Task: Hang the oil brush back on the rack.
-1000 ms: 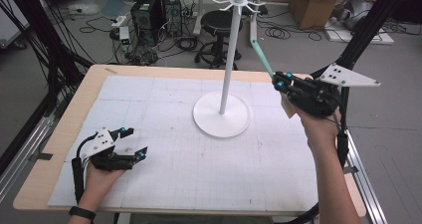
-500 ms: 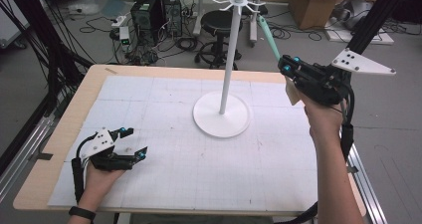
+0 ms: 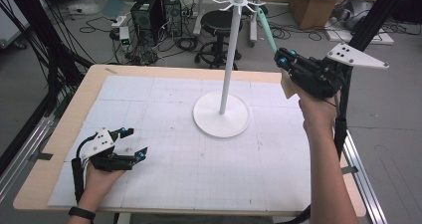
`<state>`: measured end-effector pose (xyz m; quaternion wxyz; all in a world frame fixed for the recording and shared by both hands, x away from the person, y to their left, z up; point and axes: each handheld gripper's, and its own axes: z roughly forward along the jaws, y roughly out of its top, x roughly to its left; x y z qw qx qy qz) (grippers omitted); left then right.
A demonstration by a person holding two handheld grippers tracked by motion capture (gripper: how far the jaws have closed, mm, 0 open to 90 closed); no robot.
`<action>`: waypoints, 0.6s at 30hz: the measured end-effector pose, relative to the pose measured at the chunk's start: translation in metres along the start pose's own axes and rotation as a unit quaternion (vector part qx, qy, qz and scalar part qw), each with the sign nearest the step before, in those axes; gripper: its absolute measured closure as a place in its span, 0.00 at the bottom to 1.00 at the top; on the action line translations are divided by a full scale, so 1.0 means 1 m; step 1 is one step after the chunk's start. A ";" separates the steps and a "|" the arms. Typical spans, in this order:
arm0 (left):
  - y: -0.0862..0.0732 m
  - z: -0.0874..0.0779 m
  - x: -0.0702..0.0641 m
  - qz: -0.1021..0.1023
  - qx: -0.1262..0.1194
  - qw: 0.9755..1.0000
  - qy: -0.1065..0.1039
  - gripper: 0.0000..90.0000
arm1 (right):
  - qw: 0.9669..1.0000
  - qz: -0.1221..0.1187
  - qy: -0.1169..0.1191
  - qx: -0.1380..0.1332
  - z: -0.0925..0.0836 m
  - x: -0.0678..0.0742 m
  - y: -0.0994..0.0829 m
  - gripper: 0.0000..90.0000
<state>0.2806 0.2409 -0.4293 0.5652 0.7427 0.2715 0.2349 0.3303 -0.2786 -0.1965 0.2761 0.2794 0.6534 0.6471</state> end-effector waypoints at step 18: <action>0.000 0.000 0.000 0.000 0.001 1.000 -0.003 0.20 | 1.000 0.002 -0.004 0.012 0.015 0.000 -0.004 0.92</action>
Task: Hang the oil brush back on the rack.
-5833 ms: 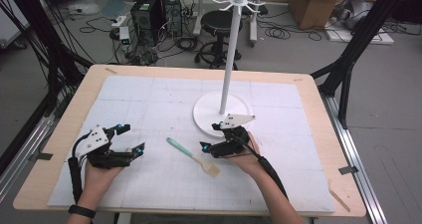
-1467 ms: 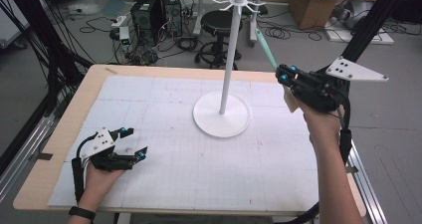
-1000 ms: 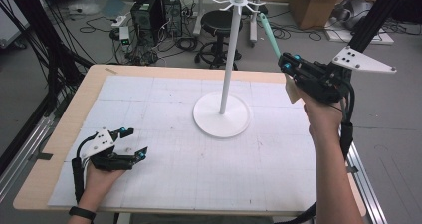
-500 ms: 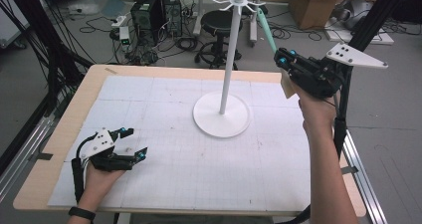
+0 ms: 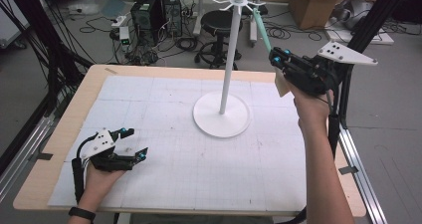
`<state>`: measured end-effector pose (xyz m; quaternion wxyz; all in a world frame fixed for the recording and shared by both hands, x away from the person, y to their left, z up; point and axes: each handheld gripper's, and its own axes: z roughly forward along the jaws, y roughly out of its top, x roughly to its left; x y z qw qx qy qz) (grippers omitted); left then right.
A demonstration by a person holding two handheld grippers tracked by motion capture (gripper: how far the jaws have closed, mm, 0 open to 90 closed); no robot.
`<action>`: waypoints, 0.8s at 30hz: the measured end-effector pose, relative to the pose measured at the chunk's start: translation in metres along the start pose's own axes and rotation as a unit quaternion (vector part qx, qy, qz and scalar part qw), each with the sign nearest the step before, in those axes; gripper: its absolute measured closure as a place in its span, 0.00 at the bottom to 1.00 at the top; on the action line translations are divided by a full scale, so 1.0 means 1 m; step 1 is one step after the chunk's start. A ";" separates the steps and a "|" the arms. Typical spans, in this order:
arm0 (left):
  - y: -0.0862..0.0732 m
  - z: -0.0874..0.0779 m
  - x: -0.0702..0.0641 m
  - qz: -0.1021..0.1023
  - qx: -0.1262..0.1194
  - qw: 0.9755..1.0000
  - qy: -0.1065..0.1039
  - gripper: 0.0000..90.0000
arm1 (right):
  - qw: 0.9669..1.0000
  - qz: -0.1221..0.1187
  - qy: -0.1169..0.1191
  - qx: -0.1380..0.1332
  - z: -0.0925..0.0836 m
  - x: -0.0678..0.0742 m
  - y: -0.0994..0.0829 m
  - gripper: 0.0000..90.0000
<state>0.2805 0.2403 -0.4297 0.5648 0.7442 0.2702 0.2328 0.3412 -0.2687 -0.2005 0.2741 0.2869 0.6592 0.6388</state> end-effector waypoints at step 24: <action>0.000 0.000 -0.001 -0.002 0.000 1.000 -0.004 0.20 | 0.998 0.003 0.013 0.053 0.030 0.003 -0.004 0.83</action>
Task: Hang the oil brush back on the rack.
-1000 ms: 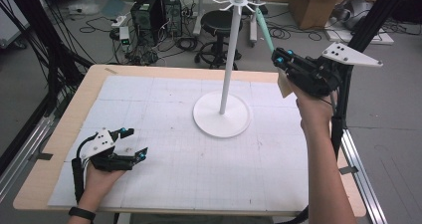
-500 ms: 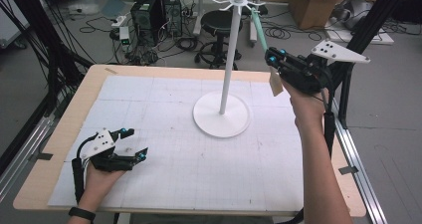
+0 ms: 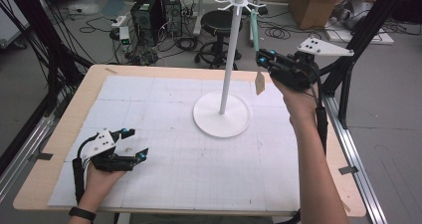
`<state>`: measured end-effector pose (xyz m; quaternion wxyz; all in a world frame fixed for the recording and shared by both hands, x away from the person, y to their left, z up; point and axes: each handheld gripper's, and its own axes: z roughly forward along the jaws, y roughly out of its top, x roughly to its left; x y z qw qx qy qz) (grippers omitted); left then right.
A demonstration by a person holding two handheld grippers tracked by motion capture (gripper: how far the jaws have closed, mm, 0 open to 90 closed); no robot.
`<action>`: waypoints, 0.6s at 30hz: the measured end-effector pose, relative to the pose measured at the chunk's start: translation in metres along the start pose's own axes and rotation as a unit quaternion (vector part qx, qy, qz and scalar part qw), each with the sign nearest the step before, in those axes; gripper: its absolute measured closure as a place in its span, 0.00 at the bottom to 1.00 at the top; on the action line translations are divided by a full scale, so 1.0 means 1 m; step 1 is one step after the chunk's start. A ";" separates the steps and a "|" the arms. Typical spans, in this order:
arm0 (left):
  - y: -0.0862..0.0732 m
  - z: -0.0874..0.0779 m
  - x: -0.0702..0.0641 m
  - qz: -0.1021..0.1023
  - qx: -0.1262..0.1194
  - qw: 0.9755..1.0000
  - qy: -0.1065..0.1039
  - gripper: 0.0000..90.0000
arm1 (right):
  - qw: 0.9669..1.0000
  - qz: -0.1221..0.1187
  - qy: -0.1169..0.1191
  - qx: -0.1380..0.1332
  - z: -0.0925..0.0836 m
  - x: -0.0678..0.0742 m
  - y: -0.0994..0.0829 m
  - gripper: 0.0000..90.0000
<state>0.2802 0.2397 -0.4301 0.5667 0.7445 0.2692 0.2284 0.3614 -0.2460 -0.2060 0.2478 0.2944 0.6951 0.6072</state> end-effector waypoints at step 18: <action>0.000 -0.001 0.001 0.003 0.004 1.000 -0.001 0.20 | 0.997 -0.041 0.059 0.026 -0.027 0.002 -0.031 0.46</action>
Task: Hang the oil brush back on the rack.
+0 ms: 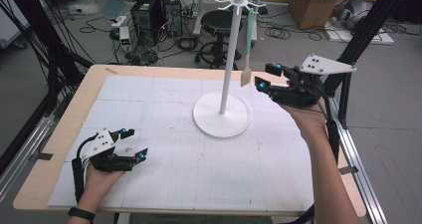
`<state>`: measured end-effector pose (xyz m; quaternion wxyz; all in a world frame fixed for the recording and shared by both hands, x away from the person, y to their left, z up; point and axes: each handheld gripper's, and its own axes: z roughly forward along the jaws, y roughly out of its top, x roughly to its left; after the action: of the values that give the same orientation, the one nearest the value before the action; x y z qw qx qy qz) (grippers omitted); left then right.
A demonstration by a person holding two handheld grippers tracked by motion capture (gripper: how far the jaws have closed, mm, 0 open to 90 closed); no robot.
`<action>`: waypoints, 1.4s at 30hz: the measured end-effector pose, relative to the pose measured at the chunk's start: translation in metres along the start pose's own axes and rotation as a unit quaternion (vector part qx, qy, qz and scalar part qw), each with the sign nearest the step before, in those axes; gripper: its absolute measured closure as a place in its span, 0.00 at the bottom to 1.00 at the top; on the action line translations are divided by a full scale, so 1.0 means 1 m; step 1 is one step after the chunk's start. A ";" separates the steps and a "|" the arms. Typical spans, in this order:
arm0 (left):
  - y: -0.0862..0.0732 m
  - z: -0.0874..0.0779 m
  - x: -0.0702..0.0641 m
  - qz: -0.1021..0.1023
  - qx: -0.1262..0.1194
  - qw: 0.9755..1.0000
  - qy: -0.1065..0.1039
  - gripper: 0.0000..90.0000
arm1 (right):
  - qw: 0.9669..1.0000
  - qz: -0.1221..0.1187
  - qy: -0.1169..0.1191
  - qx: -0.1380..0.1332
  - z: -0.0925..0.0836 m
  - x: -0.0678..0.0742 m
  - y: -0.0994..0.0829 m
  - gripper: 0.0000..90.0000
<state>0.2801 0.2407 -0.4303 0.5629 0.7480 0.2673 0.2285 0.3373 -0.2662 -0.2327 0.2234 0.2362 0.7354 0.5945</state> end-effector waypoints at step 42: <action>0.000 0.000 0.002 -0.002 -0.006 1.000 0.006 0.20 | 0.993 0.053 -0.049 0.092 -0.050 0.009 -0.215 0.18</action>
<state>0.2812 0.2419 -0.4305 0.5666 0.7426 0.2702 0.2334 0.2821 -0.3376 -0.4341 0.2050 0.3235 0.7613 0.5233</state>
